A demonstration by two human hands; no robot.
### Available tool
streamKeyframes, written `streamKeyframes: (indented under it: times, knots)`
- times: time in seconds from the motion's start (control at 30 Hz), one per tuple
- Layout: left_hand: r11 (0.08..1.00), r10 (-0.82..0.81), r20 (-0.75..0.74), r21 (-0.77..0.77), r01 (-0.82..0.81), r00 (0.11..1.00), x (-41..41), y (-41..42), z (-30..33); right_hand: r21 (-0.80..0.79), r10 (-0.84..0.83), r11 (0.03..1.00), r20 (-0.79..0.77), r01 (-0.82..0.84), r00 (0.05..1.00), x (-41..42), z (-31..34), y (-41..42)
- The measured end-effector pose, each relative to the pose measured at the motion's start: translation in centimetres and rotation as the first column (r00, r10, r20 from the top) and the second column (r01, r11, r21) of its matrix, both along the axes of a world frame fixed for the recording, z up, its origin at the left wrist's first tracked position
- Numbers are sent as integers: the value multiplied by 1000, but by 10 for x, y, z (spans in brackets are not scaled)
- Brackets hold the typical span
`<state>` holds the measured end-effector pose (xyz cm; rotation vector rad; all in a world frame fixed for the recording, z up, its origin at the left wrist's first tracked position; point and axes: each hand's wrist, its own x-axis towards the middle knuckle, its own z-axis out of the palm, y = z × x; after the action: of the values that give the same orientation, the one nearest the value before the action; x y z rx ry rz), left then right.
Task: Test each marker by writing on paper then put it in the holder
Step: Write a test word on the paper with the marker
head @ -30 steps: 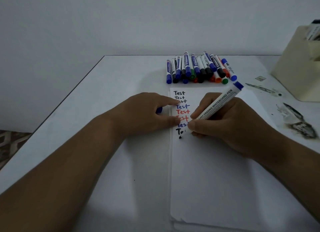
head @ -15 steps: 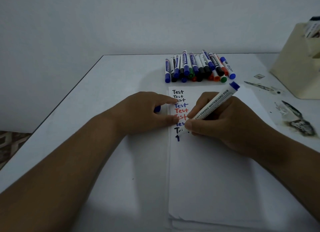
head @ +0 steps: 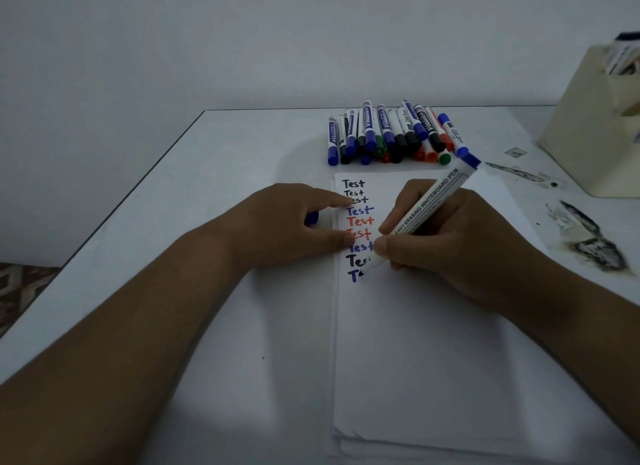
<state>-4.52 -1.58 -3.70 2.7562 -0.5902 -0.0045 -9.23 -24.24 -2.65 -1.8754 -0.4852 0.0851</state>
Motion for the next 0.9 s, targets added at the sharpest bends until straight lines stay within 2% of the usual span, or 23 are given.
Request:
streamKeyframes:
  times: [0.23,0.6,0.9]
  knots:
    - [1000,10,-15,-14,-10,1000,0,0,1,-83,-15,996,52,19,999,2,-1,-1]
    - [999,25,-15,-35,-26,1000,-2,0,1,-99,12,995,43,-8,999,0,1,-1]
    - [999,30,-13,-42,-31,999,-1,0,0,-113,-53,992,77,62,996,1,1,-2]
